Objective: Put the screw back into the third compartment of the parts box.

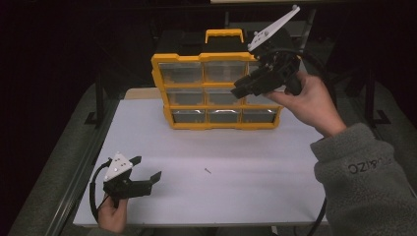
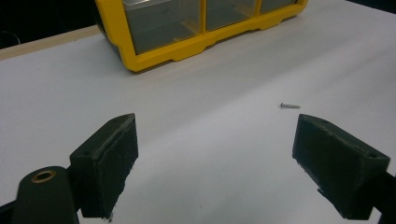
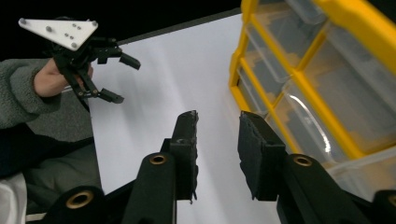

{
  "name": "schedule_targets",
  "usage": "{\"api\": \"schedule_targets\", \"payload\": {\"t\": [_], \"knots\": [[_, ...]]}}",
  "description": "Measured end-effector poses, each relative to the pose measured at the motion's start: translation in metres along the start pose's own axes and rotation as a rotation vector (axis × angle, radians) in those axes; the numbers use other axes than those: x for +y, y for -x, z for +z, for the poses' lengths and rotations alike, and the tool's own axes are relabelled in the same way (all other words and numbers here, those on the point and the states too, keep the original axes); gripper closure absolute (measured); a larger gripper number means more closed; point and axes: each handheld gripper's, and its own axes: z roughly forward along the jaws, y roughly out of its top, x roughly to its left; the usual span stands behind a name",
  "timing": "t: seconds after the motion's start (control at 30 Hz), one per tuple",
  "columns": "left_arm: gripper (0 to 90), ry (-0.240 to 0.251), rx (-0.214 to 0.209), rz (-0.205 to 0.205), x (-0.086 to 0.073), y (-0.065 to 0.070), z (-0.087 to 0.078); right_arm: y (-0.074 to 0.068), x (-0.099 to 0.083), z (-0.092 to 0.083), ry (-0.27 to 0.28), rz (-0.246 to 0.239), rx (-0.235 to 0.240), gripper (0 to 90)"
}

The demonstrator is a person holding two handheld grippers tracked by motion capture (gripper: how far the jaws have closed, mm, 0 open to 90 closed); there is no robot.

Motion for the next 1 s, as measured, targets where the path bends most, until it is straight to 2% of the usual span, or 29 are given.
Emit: {"api": "schedule_targets", "payload": {"t": [0.13,0.2,0.57,0.87,1.0], "knots": [[13.8,0.002,0.001,0.008,0.0,-0.001,0.0,-0.007,-0.008,0.011,-0.003,0.004,0.016,63.1],[13.8,0.008,0.0,-0.004,0.0,0.0,0.001,-0.01,-0.013,0.018,-0.006,0.006,0.015,62.2],[13.8,0.015,0.0,-0.004,0.0,0.001,0.001,-0.022,-0.04,0.052,-0.013,0.002,0.047,58.3],[13.8,0.013,0.002,-0.002,0.0,0.0,0.001,-0.03,-0.063,0.086,-0.034,0.023,0.069,55.1],[13.8,0.011,-0.001,-0.003,0.0,0.0,0.002,-0.032,-0.072,0.103,-0.047,-0.006,0.066,53.8]]}}
